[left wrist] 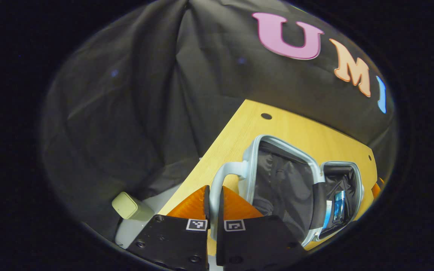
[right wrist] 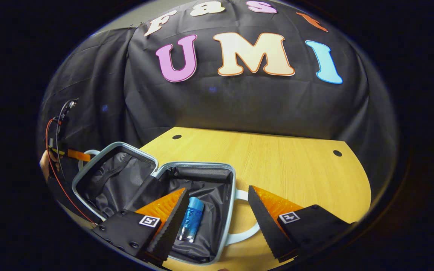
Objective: First open the suitcase, pack the skin care products into it, and then close the suitcase.
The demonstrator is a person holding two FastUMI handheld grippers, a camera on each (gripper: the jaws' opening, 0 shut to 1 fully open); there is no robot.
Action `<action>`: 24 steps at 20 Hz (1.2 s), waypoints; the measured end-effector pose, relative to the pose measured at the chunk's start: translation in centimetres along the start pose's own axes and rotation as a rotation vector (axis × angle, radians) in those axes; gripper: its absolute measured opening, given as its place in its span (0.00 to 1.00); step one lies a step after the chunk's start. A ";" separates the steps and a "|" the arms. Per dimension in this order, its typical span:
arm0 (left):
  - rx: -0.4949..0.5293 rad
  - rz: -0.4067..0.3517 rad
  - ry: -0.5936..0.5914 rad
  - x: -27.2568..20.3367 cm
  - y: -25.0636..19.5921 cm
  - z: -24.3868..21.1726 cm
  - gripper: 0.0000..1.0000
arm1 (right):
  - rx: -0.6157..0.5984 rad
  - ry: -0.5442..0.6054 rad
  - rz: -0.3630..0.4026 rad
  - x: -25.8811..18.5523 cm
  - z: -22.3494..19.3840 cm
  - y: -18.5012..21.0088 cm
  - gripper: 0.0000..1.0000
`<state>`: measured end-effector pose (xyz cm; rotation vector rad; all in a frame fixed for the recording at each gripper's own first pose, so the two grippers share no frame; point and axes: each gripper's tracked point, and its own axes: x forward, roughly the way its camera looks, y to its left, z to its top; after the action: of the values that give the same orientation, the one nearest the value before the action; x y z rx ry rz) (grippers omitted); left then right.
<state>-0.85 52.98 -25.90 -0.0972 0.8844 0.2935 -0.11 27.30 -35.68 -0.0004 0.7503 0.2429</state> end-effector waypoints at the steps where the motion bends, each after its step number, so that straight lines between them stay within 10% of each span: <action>1: 0.008 -0.005 -0.018 -1.2 -0.9 0.7 0.02 | -0.001 -0.003 0.005 -0.3 0.0 -0.4 0.96; 9: 0.012 -0.080 -0.134 -6.5 -8.0 5.5 0.01 | -0.029 -0.031 0.049 -2.9 0.2 -2.6 0.98; 24: 0.072 -0.455 -0.262 -14.3 -27.6 8.4 0.02 | 0.006 -0.067 -0.024 -7.1 0.7 -10.1 0.98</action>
<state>4.98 25.30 -10.56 -0.1845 0.5906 -0.1487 -2.40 16.04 -31.27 0.0040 0.6840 0.2170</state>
